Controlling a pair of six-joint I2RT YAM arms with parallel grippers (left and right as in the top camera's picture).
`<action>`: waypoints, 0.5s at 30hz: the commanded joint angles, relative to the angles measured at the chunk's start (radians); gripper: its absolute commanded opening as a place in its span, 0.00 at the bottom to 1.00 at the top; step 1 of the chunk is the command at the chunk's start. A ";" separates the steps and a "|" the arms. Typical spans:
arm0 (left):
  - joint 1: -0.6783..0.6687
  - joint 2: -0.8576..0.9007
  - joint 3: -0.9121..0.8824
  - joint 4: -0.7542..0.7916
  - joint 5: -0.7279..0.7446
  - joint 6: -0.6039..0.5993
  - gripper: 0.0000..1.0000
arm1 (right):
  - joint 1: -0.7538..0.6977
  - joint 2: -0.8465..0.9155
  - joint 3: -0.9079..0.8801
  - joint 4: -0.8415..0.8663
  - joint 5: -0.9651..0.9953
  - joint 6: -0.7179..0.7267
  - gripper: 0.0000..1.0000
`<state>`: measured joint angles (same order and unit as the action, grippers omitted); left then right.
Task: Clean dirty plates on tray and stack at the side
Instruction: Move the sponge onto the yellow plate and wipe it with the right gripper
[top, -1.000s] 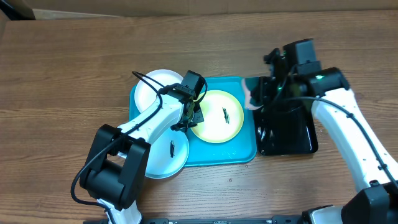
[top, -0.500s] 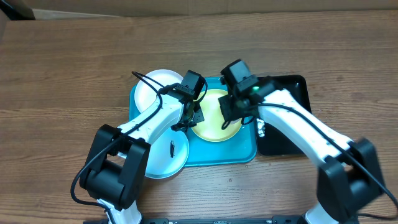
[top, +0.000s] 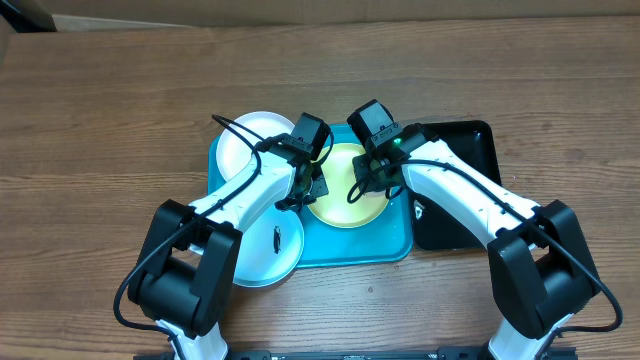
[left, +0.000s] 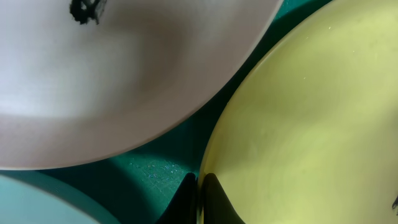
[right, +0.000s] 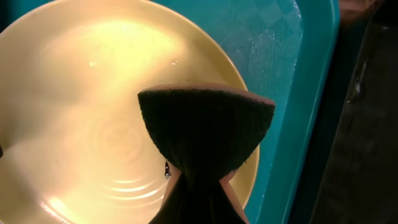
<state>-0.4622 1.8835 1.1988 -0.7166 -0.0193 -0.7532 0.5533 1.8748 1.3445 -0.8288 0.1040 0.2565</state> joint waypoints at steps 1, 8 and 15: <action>0.010 0.013 -0.003 0.000 -0.009 -0.010 0.04 | 0.001 0.002 -0.015 0.026 0.019 0.032 0.04; 0.010 0.013 -0.003 0.021 -0.005 -0.011 0.04 | -0.010 0.002 -0.072 0.117 0.019 0.032 0.04; 0.010 0.013 -0.003 0.022 -0.005 -0.012 0.04 | -0.027 0.002 -0.079 0.126 0.015 0.041 0.04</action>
<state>-0.4622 1.8835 1.1988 -0.6971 -0.0193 -0.7532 0.5335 1.8751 1.2686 -0.7120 0.1116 0.2821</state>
